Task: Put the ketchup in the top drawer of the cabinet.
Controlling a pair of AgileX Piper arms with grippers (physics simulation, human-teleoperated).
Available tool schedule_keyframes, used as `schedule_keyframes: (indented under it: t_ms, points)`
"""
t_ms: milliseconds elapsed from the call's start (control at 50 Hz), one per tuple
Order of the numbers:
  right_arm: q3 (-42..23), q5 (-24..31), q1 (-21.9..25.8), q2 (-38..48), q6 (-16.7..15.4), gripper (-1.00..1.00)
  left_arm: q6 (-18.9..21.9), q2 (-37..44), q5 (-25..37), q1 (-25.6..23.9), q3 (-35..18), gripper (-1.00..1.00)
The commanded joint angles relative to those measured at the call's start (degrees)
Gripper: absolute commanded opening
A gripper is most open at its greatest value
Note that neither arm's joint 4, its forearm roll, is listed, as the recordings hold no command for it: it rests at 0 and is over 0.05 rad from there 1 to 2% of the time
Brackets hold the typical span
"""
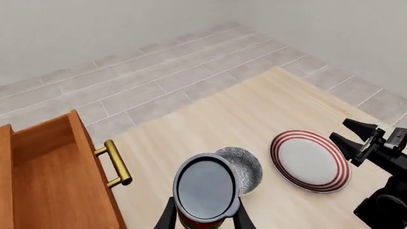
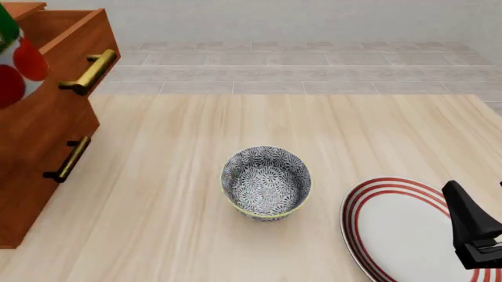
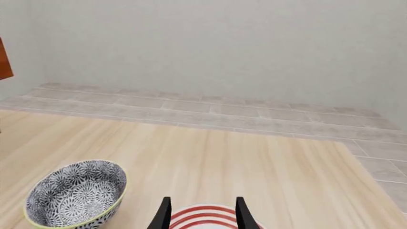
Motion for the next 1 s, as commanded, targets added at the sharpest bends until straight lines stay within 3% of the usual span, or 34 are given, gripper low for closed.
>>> schedule_keyframes:
  t_ms: [20, 300, 360, 440, 560, 660, 1000]
  points:
    - [0.0, -0.1, 0.5, 0.1, -0.1, 1.0, 2.9, 1.9, 5.0, 4.8, -7.4, -1.0]
    - [0.0, -0.3, 0.6, 0.5, -0.1, 1.0, 5.5, 4.6, 7.2, 7.2, -11.6, -1.0]
    - [0.0, -0.3, 0.7, 0.5, -0.2, 1.0, 8.3, 4.4, 6.7, 8.7, -11.3, -1.0]
    - [0.0, -0.1, 0.6, 0.1, 0.4, 1.0, 5.5, 6.1, 6.5, 10.6, -12.3, -1.0]
    - [0.0, 0.1, 0.7, -0.2, 0.7, 1.0, 5.5, 7.3, 5.7, 13.4, -11.9, -1.0]
    - [0.0, 0.0, 1.2, 0.0, 0.9, 1.0, 5.1, 9.7, 6.6, 17.1, -15.5, -1.0]
    - [0.0, 0.1, 1.2, -0.3, 0.9, 1.0, 6.1, 12.4, 4.3, 22.5, -15.0, -1.0]
